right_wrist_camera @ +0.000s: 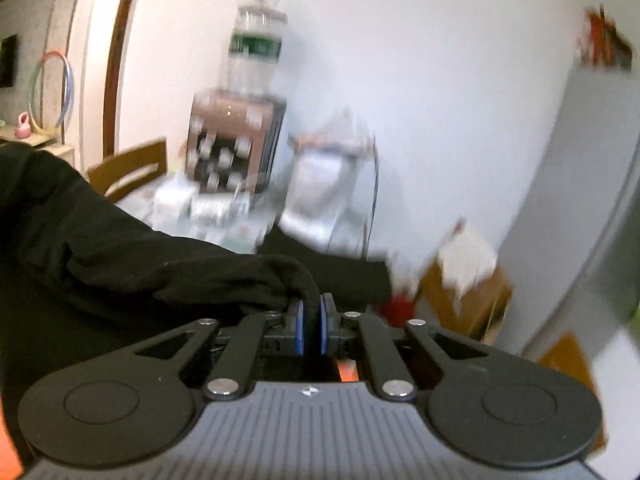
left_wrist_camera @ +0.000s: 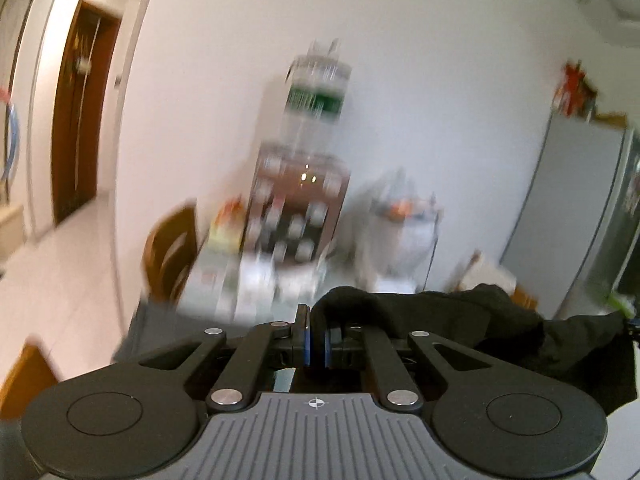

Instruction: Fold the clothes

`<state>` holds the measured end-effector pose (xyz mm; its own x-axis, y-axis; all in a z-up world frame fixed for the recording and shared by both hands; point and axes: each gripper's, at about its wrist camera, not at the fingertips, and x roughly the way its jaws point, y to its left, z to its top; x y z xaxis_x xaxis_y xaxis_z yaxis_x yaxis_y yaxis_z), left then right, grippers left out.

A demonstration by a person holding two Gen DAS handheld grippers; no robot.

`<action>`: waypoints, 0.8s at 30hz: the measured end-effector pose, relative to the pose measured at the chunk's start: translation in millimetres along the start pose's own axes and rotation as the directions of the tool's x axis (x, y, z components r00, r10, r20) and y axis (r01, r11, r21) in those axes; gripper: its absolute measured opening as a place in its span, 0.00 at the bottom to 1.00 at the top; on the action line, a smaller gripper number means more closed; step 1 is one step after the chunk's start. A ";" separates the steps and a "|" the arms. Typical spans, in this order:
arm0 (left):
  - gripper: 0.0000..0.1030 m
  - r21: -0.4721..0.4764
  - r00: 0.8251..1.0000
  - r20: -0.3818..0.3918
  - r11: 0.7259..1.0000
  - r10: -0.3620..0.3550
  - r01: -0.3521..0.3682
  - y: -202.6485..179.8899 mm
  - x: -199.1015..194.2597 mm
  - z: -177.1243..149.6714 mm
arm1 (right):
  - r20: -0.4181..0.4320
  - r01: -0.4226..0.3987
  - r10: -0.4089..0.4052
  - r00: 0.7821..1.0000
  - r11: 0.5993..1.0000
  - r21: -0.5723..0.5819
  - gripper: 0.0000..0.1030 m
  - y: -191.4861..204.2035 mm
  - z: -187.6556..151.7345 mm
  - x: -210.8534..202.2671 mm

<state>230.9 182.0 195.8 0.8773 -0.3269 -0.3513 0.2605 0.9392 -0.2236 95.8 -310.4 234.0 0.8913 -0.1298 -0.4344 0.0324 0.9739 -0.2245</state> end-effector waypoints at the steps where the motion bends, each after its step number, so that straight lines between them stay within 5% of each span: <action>1: 0.08 0.003 1.000 0.030 1.000 -0.006 0.006 -4.5 2.2 12.4 | 0.035 0.011 -0.010 0.999 1.000 -0.013 0.09 -4.5 13.5 5.5; 9: 0.08 -0.001 0.972 0.197 0.991 -0.129 0.132 -23.1 9.9 113.0 | 0.282 0.068 -0.064 0.957 0.998 -0.003 0.09 -66.8 126.6 3.2; 13: 0.08 -0.027 0.964 0.208 0.985 -0.164 0.173 -21.0 9.6 124.6 | 0.303 0.006 -0.008 0.953 1.000 0.007 0.09 -88.0 148.7 -8.9; 24: 0.08 -0.088 0.997 -0.031 0.993 -0.076 0.073 18.2 17.9 -9.1 | 0.051 -0.158 0.158 0.986 0.987 -0.007 0.09 -59.9 50.7 27.4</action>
<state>247.6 192.2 177.2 0.8422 -0.4002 -0.3614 0.2871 0.9001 -0.3276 141.2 -362.9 279.8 0.9071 0.0353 -0.4195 -0.1120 0.9808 -0.1595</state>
